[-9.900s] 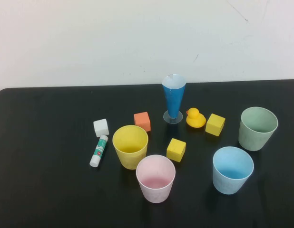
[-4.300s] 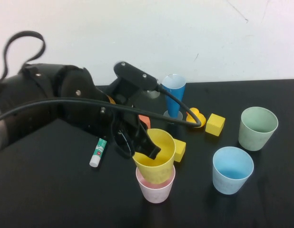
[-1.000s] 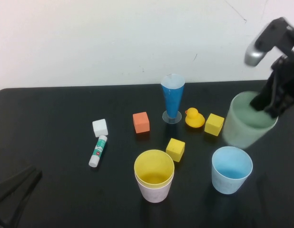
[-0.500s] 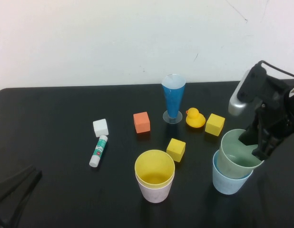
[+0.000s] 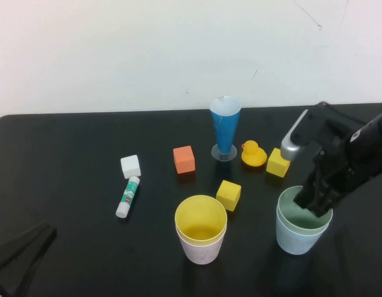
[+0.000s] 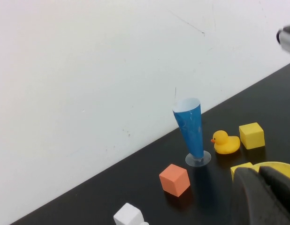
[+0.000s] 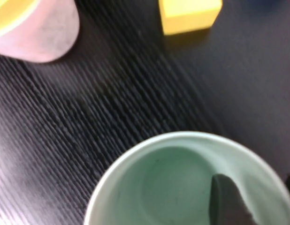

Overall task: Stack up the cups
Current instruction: Place the green cup on the blue cup, then pick up the blue cup, then place the blue cup on the yellow cup

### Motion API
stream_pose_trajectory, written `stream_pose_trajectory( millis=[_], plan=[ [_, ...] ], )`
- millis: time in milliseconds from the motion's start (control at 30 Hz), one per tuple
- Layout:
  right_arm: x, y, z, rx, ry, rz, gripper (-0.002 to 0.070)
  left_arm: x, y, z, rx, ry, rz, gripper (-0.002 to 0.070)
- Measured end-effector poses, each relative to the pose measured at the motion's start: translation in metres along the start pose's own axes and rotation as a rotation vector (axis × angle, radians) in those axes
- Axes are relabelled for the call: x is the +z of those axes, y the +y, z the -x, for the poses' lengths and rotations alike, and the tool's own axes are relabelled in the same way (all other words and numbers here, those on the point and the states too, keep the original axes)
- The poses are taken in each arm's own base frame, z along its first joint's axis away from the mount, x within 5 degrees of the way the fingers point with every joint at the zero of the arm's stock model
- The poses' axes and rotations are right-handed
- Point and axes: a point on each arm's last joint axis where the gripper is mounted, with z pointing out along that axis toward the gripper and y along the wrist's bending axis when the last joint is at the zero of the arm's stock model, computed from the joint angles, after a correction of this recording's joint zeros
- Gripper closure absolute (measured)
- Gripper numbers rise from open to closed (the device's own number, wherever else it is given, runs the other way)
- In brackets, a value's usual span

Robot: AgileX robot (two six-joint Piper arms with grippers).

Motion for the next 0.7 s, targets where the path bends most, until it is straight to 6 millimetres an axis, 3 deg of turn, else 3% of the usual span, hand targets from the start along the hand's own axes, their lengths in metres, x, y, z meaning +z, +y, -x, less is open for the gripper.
stream_pose_trajectory(
  millis=[167, 267, 333, 467, 567, 700],
  plan=[
    [0.021, -0.004, -0.006, 0.024, 0.045, 0.029, 0.0449, 0.0, 0.0, 0.0, 0.0, 0.0, 0.0, 0.0675],
    [0.021, -0.005, -0.003, 0.018, 0.046, 0.034, 0.0572, 0.0, 0.0, 0.0, 0.0, 0.0, 0.0, 0.0675],
    [0.015, -0.007, 0.004, 0.005, 0.041, 0.047, 0.0614, 0.0, 0.0, 0.0, 0.0, 0.004, 0.0, 0.0675],
    [-0.012, -0.01, 0.029, -0.028, -0.018, 0.051, 0.0615, 0.0, 0.0, -0.003, 0.0, 0.012, -0.002, 0.0675],
    [-0.047, -0.007, 0.058, -0.049, -0.126, 0.069, 0.0615, 0.0, -0.001, -0.004, 0.002, 0.015, -0.002, 0.0675],
    [-0.082, 0.018, 0.094, -0.164, -0.203, 0.117, 0.0615, 0.0, -0.001, -0.002, 0.016, -0.004, -0.001, 0.0676]
  ],
)
